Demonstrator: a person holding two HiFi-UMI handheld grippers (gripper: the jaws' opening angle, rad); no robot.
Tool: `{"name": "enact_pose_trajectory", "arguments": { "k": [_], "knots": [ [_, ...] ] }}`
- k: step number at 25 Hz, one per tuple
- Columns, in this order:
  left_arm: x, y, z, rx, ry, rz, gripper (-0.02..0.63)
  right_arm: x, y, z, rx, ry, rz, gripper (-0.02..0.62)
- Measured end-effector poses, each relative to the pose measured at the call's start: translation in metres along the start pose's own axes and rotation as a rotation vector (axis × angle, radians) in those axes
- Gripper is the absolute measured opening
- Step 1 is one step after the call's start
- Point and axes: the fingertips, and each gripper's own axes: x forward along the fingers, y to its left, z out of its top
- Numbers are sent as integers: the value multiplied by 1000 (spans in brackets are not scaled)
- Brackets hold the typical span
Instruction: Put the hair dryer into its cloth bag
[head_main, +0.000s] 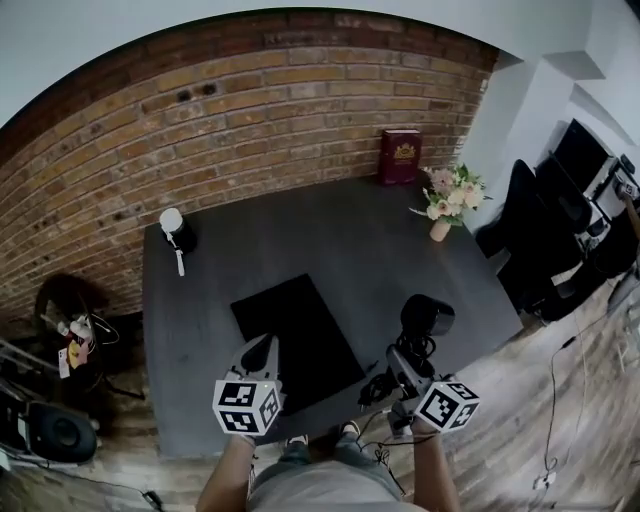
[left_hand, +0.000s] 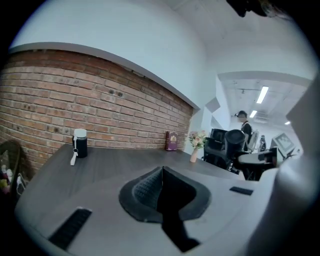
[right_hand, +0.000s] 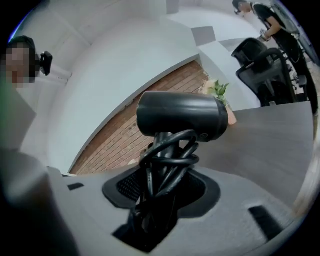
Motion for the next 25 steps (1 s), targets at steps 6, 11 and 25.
{"name": "enact_pose_trajectory", "arguments": {
  "k": [6,11,25],
  "knots": [
    [-14,22,7,-51,-33,194,6,53,4,18,-68,130,155,187],
    [-30,26,-17,-82,-38,308,6,78,-5,6,-93,196,244,187],
    [-46,41,-62,-142,30,363,6,87,-12,-36,-118,322,234,187]
  ]
}}
